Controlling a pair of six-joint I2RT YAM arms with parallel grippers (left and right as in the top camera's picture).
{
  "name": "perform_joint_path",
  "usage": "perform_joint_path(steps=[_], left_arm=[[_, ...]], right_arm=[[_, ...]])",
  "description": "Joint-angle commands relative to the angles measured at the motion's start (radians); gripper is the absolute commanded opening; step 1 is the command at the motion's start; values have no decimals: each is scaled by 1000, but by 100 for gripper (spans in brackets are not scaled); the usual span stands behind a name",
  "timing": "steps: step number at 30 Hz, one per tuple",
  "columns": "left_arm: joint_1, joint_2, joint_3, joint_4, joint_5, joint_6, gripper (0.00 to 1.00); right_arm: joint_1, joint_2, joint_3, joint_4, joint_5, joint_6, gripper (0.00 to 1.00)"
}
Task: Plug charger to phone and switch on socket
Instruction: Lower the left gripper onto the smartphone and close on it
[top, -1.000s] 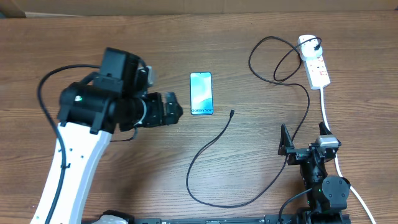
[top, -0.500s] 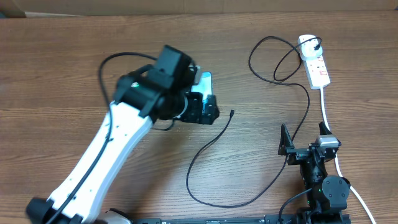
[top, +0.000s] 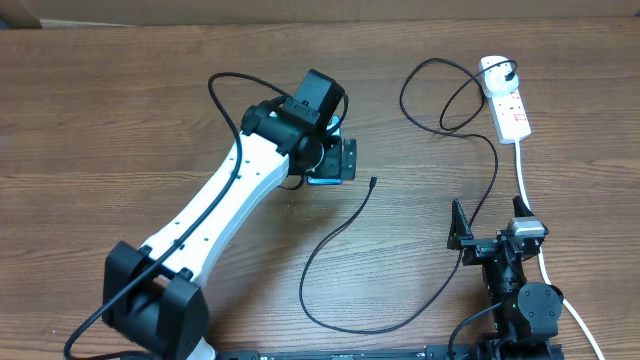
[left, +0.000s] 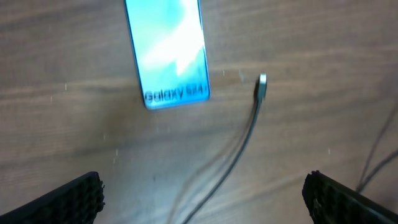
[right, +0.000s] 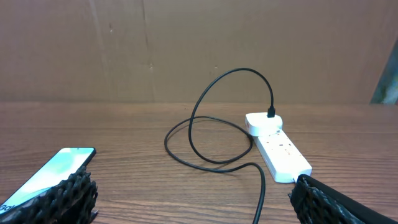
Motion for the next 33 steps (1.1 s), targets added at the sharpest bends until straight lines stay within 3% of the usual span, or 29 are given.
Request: perform_joint_path(steps=[1,6,12,22,33], left_arm=[[-3,50,22,65,-43,-24,100],[-3,108,22,193,-49,-37,100],[-3,159,22,212,-172,-177,100],[-2,220,22,261,-165,-177,100],[-2,289,22,309,-252,-168,100]], right_arm=[[4,-8,-11,6,4,3,100],[4,-8,-11,6,4,3,100],[4,-8,-11,6,4,3,100],[4,-8,-11,6,4,3,100],[4,-8,-11,6,4,3,100]])
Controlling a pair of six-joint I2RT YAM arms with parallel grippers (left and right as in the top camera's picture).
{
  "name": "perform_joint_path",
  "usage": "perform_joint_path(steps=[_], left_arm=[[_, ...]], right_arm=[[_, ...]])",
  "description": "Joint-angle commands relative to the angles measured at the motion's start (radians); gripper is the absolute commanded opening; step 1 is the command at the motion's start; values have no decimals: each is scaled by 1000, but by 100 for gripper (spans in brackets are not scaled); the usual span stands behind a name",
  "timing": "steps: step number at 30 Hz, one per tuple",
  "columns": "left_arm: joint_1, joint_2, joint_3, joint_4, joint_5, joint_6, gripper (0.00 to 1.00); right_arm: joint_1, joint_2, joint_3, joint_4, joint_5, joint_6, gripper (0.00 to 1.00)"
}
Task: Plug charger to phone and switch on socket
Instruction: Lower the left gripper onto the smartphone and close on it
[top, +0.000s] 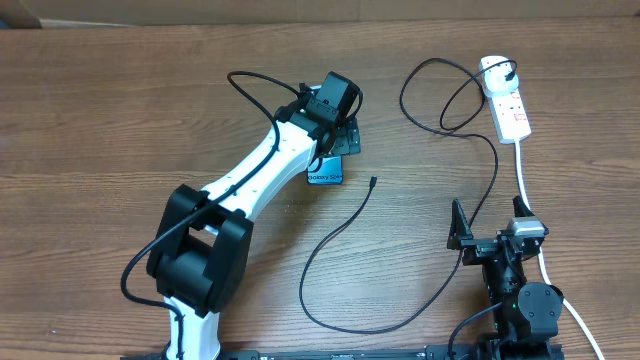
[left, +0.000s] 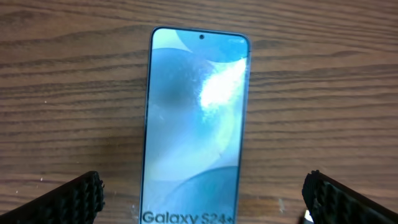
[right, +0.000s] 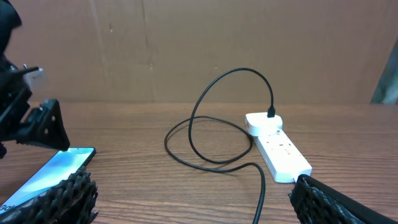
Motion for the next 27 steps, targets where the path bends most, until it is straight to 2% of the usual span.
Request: perform_joint_path(steps=[1,12,27], left_arm=[[-2,48,21,16,-41,-1,100],[-3,133,21,55,-39,18,100],[-3,155,19,62,-39,50,100]], right_arm=[[5,-8,-11,6,3,2,100],[5,-8,-11,6,3,2,100],[5,-8,-11,6,3,2,100]])
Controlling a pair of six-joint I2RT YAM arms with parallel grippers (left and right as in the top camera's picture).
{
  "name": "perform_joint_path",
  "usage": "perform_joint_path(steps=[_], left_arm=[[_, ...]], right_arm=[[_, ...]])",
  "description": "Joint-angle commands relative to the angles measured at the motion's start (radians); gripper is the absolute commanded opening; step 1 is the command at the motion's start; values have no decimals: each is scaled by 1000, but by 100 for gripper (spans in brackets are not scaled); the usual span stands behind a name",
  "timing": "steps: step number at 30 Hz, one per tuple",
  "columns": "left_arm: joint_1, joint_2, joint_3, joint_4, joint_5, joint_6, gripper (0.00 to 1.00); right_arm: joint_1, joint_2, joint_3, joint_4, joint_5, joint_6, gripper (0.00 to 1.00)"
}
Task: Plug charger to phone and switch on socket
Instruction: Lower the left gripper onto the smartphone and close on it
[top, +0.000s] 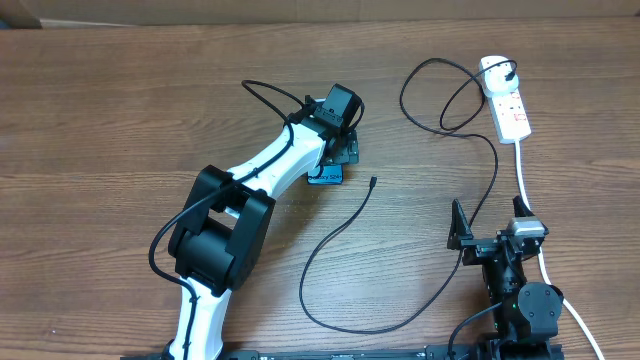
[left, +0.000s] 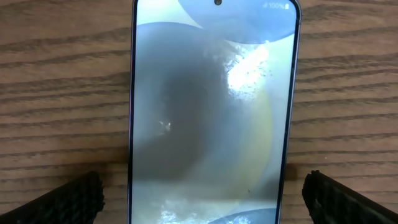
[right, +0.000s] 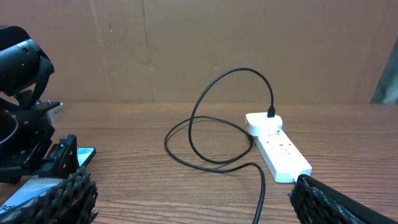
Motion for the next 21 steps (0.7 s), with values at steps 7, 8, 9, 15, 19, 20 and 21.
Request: perform_joint_path(steps=[7,8,9,15,19,20,21], left_arm=[[-4,24,19,4,-23,20,100],[-4,24,19,4,-24,20,100],[-4,24,19,4,-25,20,100],[-4,26,18,3,-26,21,100],[-6,26,18,2,-53,21,99],[-10,26,18,0,-74,21,99],[-11,26,18,-1,-86,21,99]], right_arm=[[5,-8,-11,6,3,2,100],[5,-8,-11,6,3,2,100],[5,-8,-11,6,3,2,100],[5,-8,-11,6,3,2,100],[5,-8,-11,6,3,2,100],[5,-8,-11,6,3,2,100],[5,-8,-11,6,3,2,100]])
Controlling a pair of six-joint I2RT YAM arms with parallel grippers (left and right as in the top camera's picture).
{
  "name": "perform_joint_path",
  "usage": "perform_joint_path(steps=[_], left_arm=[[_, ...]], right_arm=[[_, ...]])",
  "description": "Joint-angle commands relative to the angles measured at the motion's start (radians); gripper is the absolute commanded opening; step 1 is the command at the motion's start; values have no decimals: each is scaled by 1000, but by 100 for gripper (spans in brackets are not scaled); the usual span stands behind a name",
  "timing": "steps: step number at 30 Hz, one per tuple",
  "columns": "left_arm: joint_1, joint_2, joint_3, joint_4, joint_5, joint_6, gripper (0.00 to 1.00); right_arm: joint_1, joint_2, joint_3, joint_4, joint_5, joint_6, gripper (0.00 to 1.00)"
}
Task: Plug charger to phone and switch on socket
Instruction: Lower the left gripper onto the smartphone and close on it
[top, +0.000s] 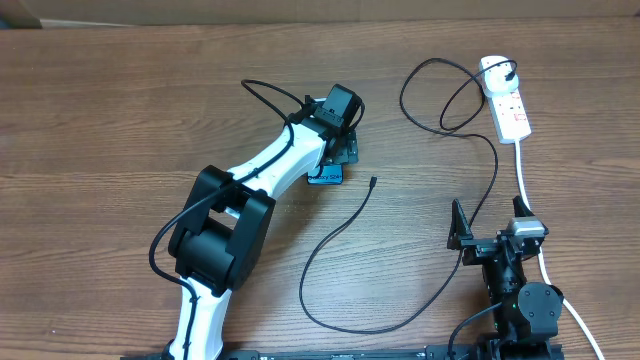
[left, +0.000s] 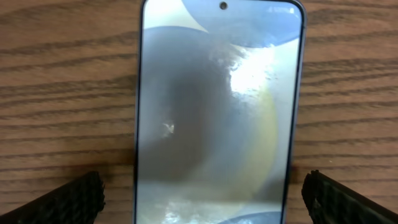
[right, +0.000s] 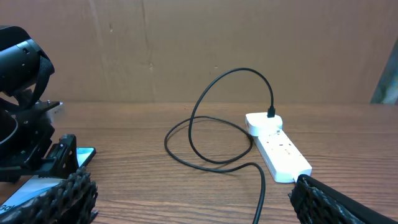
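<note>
The phone (left: 217, 112) lies screen up on the wooden table, its lit screen filling the left wrist view. My left gripper (left: 205, 208) is open low over it, one finger on either side of its lower end, not touching. From overhead the left gripper (top: 338, 150) hides most of the phone (top: 324, 176). The black charger cable's free plug (top: 373, 181) lies just right of the phone. The cable's other end is plugged into the white power strip (top: 505, 100) at the far right. My right gripper (top: 490, 225) stands open at the near right, holding nothing.
The cable (top: 345, 270) loops across the middle of the table and coils (right: 217, 124) beside the power strip (right: 277, 146). A white lead (top: 525, 180) runs from the strip past my right arm. A brown cardboard wall (right: 199, 43) stands behind the table.
The phone sits slightly further right and lower in the left wrist view, so my left gripper has shifted a little. Both grippers stay open. The right arm has not moved.
My left gripper was open above the phone's bottom end and the cable plug. Then it was over the whole phone, higher up. Then it was low with its fingers on either side of the phone, where it is now. The right arm stayed still.
</note>
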Motion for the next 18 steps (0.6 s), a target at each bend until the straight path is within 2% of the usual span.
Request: perform_joint_path(steps=[1,18], left_arm=[[-11,26,18,-2,-73,21,99],[-19,26,18,12,-48,23,100]], right_arm=[[5,-8,-11,6,3,2,100],[5,-8,-11,6,3,2,100]])
